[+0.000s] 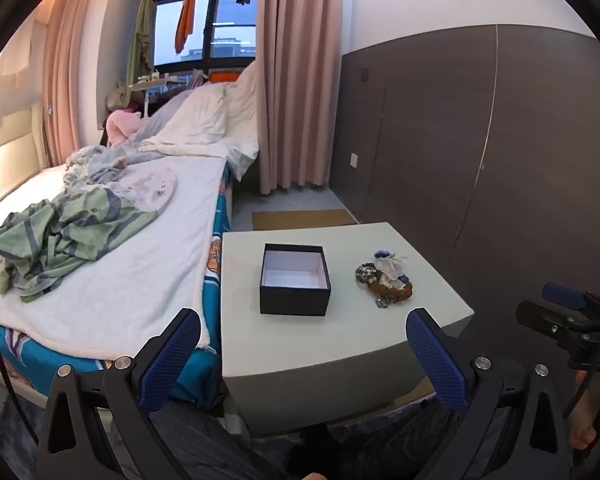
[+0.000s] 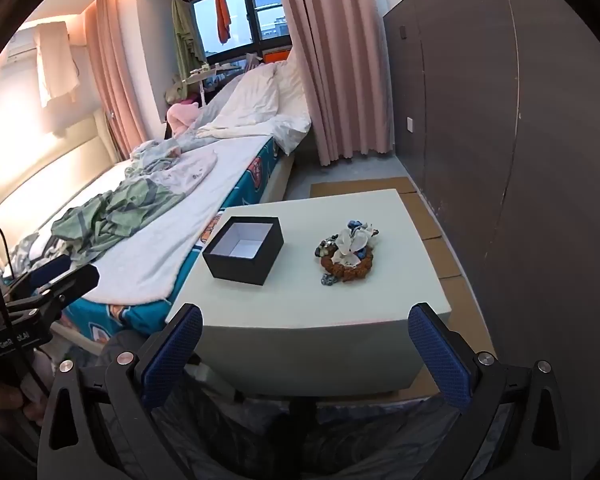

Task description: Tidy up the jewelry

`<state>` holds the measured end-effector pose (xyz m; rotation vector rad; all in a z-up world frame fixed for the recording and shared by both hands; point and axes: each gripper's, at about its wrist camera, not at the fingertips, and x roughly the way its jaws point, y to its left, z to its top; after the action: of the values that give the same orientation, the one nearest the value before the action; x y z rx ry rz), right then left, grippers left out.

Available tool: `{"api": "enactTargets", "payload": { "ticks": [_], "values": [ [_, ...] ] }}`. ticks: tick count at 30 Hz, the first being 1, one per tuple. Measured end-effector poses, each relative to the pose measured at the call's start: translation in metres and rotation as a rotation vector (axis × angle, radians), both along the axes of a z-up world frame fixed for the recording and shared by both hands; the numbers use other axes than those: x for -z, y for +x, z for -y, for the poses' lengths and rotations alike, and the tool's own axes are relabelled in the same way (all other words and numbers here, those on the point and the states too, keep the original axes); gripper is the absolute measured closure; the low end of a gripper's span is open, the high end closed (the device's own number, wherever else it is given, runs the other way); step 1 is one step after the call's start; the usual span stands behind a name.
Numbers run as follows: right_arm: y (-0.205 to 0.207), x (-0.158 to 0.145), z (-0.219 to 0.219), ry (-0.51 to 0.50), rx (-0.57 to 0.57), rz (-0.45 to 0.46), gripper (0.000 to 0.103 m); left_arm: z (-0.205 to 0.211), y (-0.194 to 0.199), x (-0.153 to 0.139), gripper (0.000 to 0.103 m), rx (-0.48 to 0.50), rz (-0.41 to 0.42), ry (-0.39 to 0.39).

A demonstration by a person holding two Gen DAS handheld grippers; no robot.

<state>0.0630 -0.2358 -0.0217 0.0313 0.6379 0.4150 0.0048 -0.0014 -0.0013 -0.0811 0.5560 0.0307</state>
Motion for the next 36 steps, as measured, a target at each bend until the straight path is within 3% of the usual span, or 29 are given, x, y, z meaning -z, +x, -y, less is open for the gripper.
{"api": "enactTargets", "payload": {
  "ticks": [16,36],
  "values": [
    [0.000,0.003,-0.005,-0.022,0.001,-0.008,0.000,-0.004,-0.009,0.001,0.001,0.041,0.038,-0.047],
    [0.007,0.008,-0.003,-0.028,0.011,-0.010,0.000,0.010,-0.015,0.001,0.001,0.054,0.072,-0.027]
  ]
}}
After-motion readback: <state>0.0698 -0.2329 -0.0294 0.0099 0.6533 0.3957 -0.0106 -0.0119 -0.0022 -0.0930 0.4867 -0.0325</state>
